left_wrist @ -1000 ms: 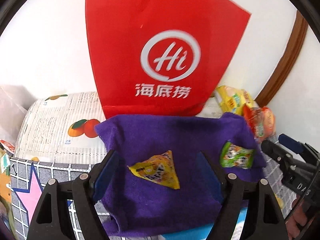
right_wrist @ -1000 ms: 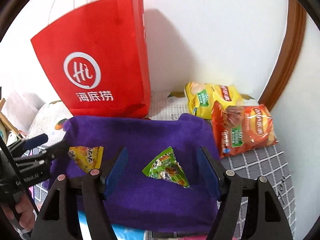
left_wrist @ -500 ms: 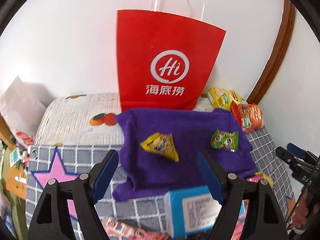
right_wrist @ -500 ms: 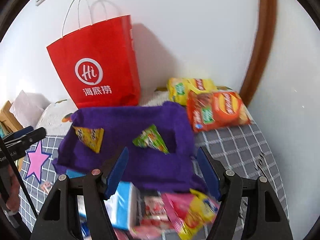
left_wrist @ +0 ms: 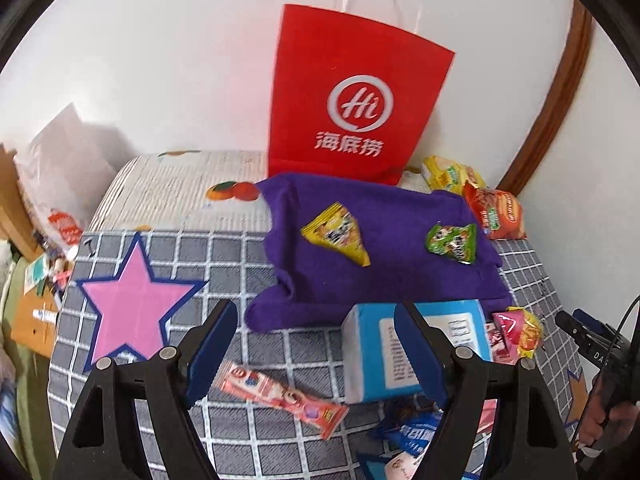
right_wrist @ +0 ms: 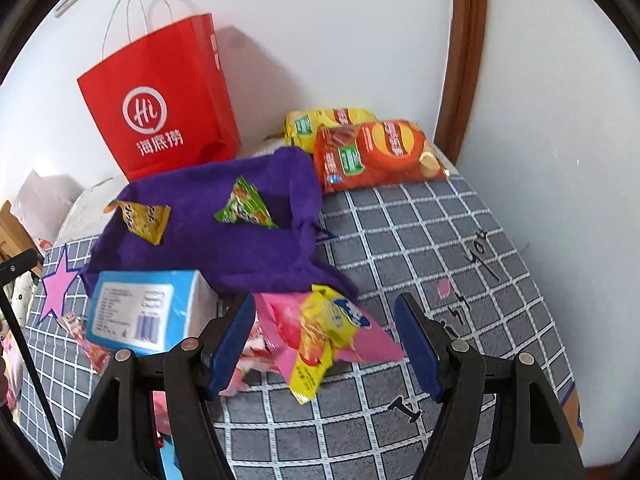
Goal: Organize snacks
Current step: 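Grasp the pink-yellow chip bag with the right tool while the left tool grasps the pink candy stick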
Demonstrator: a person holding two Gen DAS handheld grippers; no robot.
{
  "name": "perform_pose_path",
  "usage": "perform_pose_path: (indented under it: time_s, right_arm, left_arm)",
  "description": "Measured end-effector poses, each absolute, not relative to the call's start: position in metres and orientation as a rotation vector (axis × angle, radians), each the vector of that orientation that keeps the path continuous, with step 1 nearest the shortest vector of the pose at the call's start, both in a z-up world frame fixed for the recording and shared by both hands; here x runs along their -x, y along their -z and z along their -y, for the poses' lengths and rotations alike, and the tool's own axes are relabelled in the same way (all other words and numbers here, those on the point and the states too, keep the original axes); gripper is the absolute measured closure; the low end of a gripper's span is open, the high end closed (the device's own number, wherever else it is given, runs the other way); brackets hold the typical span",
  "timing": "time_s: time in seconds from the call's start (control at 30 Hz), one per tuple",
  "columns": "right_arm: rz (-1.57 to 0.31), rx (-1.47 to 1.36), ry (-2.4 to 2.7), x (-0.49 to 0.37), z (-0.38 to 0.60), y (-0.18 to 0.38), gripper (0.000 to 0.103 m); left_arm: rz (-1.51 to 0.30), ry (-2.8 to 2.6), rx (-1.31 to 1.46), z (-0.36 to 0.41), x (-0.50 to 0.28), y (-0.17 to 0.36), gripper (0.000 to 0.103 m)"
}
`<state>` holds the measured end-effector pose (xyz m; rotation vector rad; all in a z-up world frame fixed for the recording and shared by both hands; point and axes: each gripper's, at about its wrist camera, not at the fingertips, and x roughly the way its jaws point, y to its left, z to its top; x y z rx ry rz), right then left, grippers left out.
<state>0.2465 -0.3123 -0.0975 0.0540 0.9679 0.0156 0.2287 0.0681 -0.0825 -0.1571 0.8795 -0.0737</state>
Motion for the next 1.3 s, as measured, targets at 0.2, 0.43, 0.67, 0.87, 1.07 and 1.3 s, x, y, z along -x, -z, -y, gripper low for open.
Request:
perform_pose_path:
  time_s: [0.2,0.43,0.67,0.87,1.07,1.3]
  right_arm:
    - [-0.998,-0.062,-0.021,-0.254,0.315,0.127,0.032]
    - [-1.05,-0.047,-0.032,-0.267,0.313,0.159,0.032]
    - [-1.073,-0.049,-0.055,-0.271,0.313,0.177,0.033]
    - [-1.047,-0.036,-0.07,-0.263,0.311,0.17,0.052]
    - [-1.025,-0.037,-0.068,-0.25,0.312,0.161,0.055]
    - [-0.971,-0.075,-0.043,-0.235,0.32,0.138,0.057]
  left_arm:
    - [-0.904,0.06,0.174,-0.075,-0.227,0.101,0.025]
    - [-0.939,0.02,0.174,-0.082,-0.239,0.116,0.024]
    - [-0.968,0.004,0.187,-0.089,-0.245,0.129,0.024]
    - [-1.016,-0.012,0.202,-0.09,-0.239,0.146,0.024]
    - [-1.042,-0.026,0.221,-0.093,-0.225,0.156,0.024]
    - [-1.068,-0.029,0.22,-0.093,-0.213,0.164,0.024]
